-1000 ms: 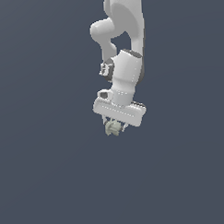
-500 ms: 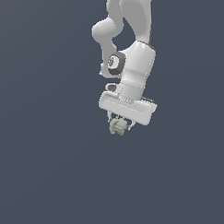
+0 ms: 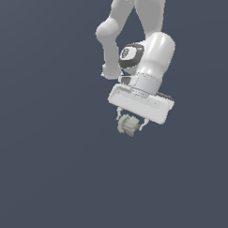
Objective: Pick up the object and move it to a goal position.
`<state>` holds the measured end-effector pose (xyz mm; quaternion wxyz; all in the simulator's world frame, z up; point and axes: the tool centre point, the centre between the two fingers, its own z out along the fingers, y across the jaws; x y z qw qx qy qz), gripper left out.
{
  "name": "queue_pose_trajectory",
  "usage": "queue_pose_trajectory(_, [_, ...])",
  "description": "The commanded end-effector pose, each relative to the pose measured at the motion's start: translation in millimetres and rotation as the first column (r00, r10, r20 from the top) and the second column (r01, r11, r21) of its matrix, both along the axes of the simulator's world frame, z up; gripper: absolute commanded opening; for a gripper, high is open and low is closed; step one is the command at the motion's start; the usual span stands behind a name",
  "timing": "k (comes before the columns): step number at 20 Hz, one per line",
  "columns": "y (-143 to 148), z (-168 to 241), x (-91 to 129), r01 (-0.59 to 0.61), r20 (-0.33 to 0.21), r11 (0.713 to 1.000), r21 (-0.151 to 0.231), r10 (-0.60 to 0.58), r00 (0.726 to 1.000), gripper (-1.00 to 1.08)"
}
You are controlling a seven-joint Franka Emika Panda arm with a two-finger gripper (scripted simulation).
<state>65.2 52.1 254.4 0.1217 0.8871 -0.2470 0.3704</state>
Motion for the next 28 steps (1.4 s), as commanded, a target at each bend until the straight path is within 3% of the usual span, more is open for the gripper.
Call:
queue_pose_trajectory(1, [8,14,4,0.02,0.044,1.0,-0.018,-0.019,0.999,-1.0])
queue_pose_trajectory(7, [33,54,13,0.084,0.169,0.994,-0.066,-0.072,0.983,-1.0])
queue_pose_trajectory(12, [57,89,18,0.149,0.283,0.983,-0.103,-0.115,0.952,-1.0])
queue_pose_trajectory(21, [104,148,22,0.282,0.484,0.947,-0.152,-0.178,0.857,-1.0])
queue_pose_trajectory(28, [132,179,22,0.365,0.589,0.916,-0.169,-0.203,0.782,-1.0])
